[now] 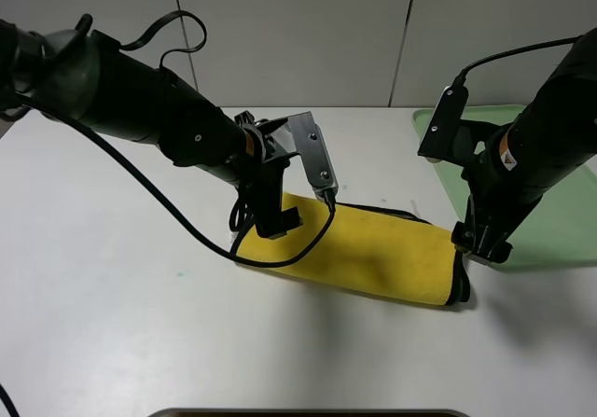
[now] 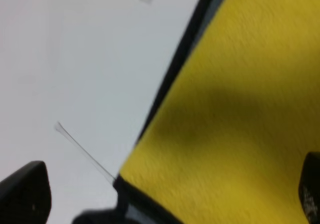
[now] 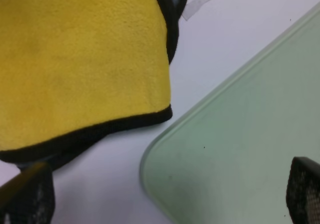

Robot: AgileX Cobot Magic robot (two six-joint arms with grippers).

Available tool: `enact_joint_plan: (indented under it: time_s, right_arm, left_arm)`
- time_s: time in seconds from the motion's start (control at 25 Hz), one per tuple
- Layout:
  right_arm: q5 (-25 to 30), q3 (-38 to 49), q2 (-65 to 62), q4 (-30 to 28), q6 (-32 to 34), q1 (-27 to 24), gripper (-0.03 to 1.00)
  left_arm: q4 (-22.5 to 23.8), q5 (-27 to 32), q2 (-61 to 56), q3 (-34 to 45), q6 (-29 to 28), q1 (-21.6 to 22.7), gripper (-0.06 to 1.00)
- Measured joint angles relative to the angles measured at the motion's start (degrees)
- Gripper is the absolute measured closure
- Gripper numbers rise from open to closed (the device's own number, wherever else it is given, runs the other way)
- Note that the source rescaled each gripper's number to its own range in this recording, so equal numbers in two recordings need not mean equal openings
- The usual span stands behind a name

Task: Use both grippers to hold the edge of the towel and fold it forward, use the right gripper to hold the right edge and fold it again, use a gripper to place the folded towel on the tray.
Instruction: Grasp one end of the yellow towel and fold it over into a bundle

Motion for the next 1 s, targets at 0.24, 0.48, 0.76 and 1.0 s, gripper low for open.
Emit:
enact_joint_plan:
  time_s: [0.24,0.48,0.76,1.0]
  right_arm:
    - [0.0,0.0,0.0,0.0,1.1,0.0,-0.03]
    - [-0.2,0.0,0.0,3.8,6.3,0.0,-0.03]
    - [0.0,0.0,0.0,12.3,10.5,0.0,-0.03]
    - [0.5,0.0,0.0,18.6,10.7,0.0,-0.03]
  left_arm:
    - [0.1,11.9,-8.6,0.0,-2.7,0.0,-0.06]
    - [0.1,27.7,-21.6,0.0,-13.4,0.0,-0.06]
    - [0.1,42.9,-37.0,0.0,-27.1,0.0,-0.06]
    - [-0.9,51.3,-50.3,1.4,-33.8,0.0,-0.06]
